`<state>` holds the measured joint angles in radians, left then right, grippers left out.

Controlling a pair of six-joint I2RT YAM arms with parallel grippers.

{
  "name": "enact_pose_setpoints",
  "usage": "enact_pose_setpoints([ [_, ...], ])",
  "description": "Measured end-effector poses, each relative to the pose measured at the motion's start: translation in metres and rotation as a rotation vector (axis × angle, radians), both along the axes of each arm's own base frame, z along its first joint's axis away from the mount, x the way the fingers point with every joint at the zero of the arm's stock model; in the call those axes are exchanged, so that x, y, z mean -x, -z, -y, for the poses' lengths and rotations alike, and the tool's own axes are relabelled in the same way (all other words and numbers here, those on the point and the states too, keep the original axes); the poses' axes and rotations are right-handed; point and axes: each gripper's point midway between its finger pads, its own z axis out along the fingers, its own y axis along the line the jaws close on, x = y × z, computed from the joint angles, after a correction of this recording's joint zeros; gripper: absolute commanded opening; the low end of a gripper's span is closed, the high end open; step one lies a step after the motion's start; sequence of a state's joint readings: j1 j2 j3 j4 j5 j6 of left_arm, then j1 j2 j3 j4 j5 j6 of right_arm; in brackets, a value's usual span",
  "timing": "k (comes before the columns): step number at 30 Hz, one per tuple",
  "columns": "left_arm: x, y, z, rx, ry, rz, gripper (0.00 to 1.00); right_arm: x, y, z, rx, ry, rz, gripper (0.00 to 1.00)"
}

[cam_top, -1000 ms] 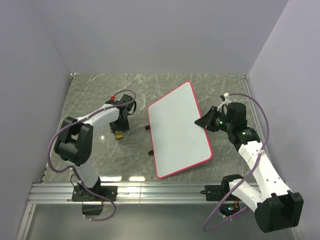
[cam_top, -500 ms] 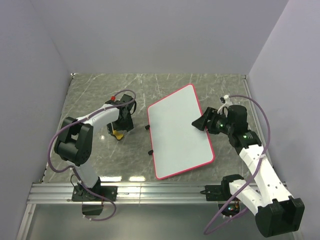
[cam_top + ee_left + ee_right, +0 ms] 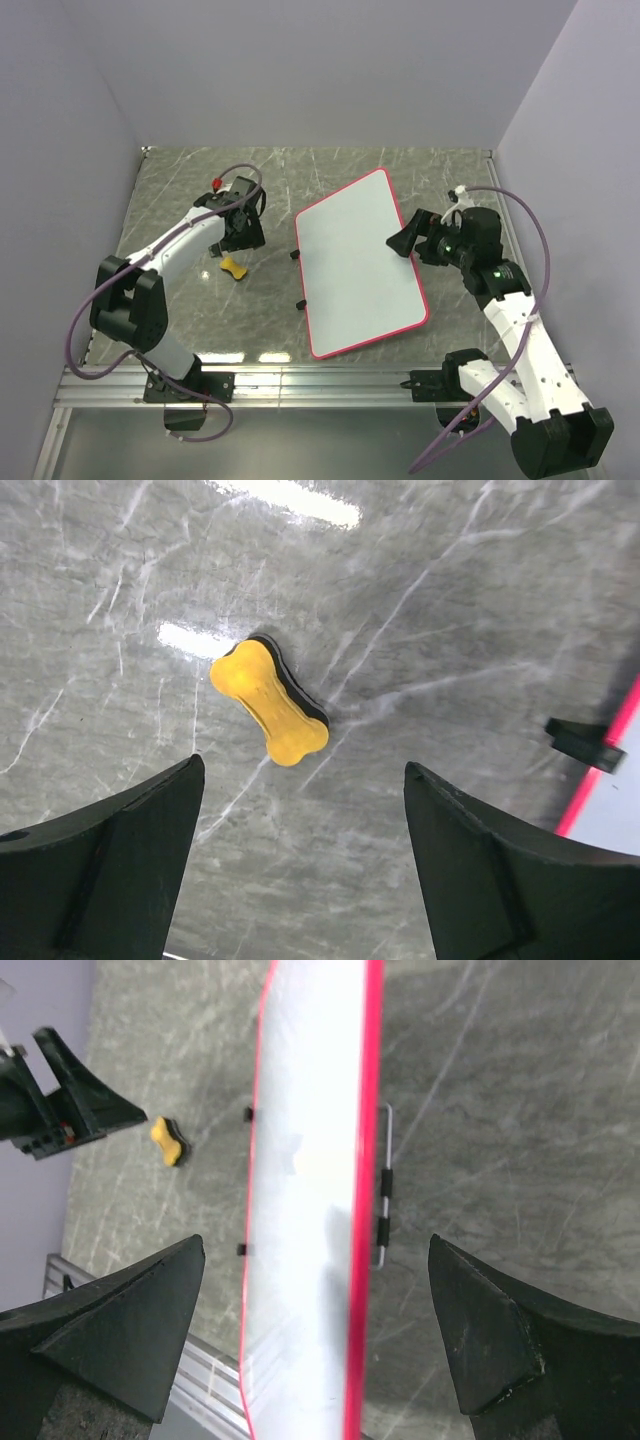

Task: Erase the whiteboard

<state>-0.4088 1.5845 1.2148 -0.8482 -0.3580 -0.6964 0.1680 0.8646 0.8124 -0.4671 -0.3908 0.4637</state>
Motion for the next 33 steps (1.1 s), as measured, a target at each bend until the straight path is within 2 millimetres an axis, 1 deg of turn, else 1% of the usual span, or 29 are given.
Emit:
enact_pose_setpoints([
  [5, -0.002, -0.013, 0.003, 0.026, 0.005, 0.031, 0.89, -0.002, -0.036, 0.002, -0.005, 0.013, 0.072, 1.0],
  [8, -0.004, -0.019, 0.007, 0.047, 0.011, 0.044, 0.89, 0.001, -0.063, 0.006, -0.007, 0.031, 0.136, 1.0],
  [10, -0.004, -0.023, 0.01, 0.065, 0.016, 0.055, 0.89, 0.006, -0.08, 0.009, -0.007, 0.046, 0.177, 0.99],
  [13, -0.007, -0.036, 0.019, 0.118, 0.037, 0.105, 0.89, 0.02, -0.107, 0.016, -0.011, 0.071, 0.243, 0.99],
  [14, -0.007, -0.04, 0.022, 0.136, 0.047, 0.125, 0.89, 0.024, -0.113, 0.018, -0.015, 0.081, 0.261, 0.99],
  [16, -0.004, -0.049, 0.031, 0.171, 0.077, 0.17, 0.9, 0.039, -0.128, 0.023, -0.03, 0.105, 0.312, 1.0],
  [18, -0.001, -0.058, 0.042, 0.194, 0.11, 0.208, 0.9, 0.054, -0.137, 0.027, -0.049, 0.119, 0.347, 1.0],
  [20, -0.001, -0.066, 0.054, 0.215, 0.142, 0.244, 0.9, 0.075, -0.147, 0.03, -0.072, 0.121, 0.4, 1.0],
  [22, -0.002, -0.072, 0.063, 0.231, 0.163, 0.272, 0.9, 0.102, -0.16, 0.032, -0.111, 0.119, 0.469, 1.0],
  [24, -0.004, -0.075, 0.069, 0.237, 0.175, 0.293, 0.91, 0.121, -0.166, 0.033, -0.141, 0.116, 0.512, 1.0],
  [26, -0.006, -0.078, 0.072, 0.235, 0.18, 0.307, 0.91, 0.138, -0.168, 0.034, -0.168, 0.11, 0.533, 1.0],
  [28, -0.012, -0.087, 0.076, 0.236, 0.182, 0.327, 0.9, 0.147, -0.163, 0.035, -0.177, 0.114, 0.521, 1.0],
  [32, -0.03, -0.104, 0.09, 0.249, 0.188, 0.371, 0.9, 0.154, -0.149, 0.038, -0.168, 0.129, 0.477, 1.0],
  [33, -0.034, -0.105, 0.093, 0.249, 0.189, 0.377, 0.9, 0.156, -0.145, 0.039, -0.163, 0.133, 0.466, 1.0],
])
